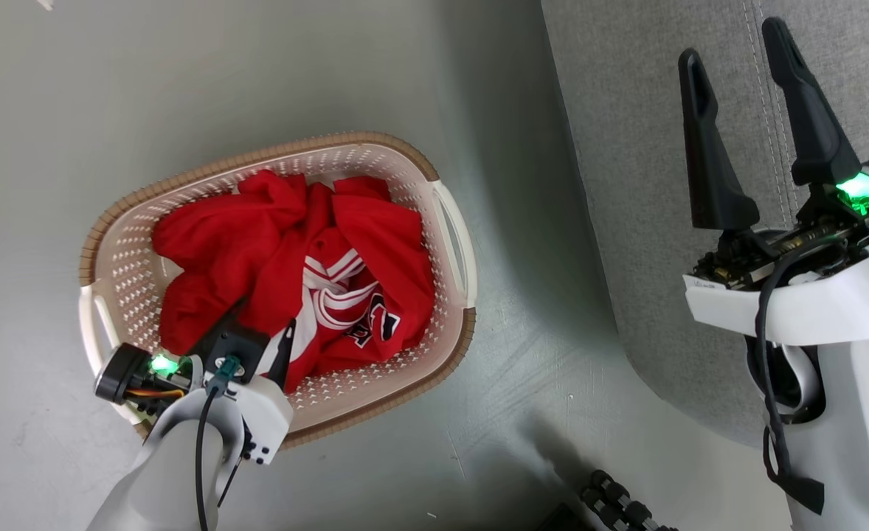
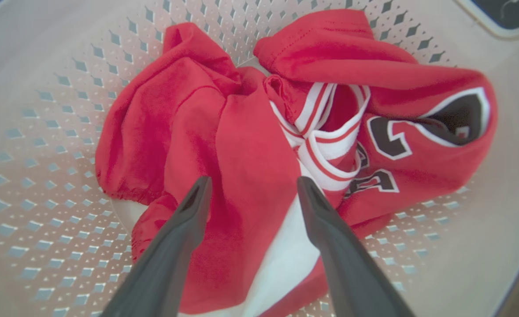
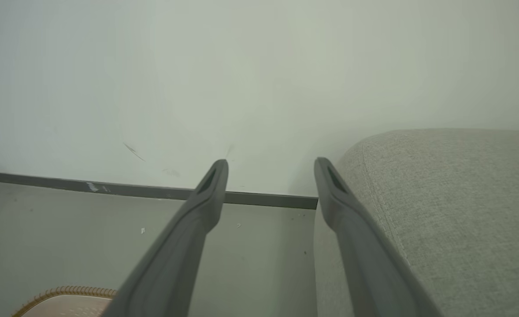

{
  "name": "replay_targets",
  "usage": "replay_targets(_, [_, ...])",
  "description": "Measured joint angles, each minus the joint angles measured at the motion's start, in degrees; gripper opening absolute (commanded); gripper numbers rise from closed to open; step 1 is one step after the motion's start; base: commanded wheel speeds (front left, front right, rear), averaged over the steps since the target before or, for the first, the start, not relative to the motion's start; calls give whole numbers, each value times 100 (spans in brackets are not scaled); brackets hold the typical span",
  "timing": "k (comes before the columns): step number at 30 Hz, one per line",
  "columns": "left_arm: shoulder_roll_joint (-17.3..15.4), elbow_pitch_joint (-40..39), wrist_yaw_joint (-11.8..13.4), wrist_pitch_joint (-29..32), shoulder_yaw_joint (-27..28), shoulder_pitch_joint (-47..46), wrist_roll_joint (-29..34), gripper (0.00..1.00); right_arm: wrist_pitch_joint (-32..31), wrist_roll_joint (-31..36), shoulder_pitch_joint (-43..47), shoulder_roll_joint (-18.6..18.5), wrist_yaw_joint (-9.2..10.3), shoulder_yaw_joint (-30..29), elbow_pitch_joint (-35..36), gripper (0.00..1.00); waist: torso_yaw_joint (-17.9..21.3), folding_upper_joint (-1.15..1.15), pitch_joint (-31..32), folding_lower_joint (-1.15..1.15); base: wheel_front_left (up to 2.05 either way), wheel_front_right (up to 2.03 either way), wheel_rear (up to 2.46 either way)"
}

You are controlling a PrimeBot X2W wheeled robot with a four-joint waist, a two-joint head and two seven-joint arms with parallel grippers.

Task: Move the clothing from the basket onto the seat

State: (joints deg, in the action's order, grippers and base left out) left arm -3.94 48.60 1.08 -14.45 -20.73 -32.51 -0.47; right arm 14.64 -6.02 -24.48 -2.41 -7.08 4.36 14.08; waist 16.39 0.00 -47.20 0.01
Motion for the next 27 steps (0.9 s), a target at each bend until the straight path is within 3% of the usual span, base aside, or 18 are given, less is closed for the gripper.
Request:
replay_targets(17, [-171,497,156,0,163,-444,-29,100,0,-107,-304,0,0,37,5,100,213,0,-405,0,0,0,0])
replay_targets(18, [-169,487,156,0,166,-472,-31,86,0,-112,-305,0,0,35,4,100,217,0,-420,0,0,0,0])
replay_targets(19, [-163,472,156,0,166,-499,-40,60,0,-113,-307,0,0,31,1,100,220,0,-432,0,0,0,0])
replay_targets(21, [-153,456,156,0,163,-519,-43,16,0,-113,-309,0,0,24,-5,100,220,0,-439,0,0,0,0])
replay_targets(22, [-145,432,156,0,159,-538,-43,0,0,-113,-313,0,0,16,-13,100,218,0,-442,0,0,0,0])
replay_targets(27, [-126,302,154,0,133,-594,-43,0,1,-129,-437,0,0,8,-42,100,194,0,-425,0,0,0,0])
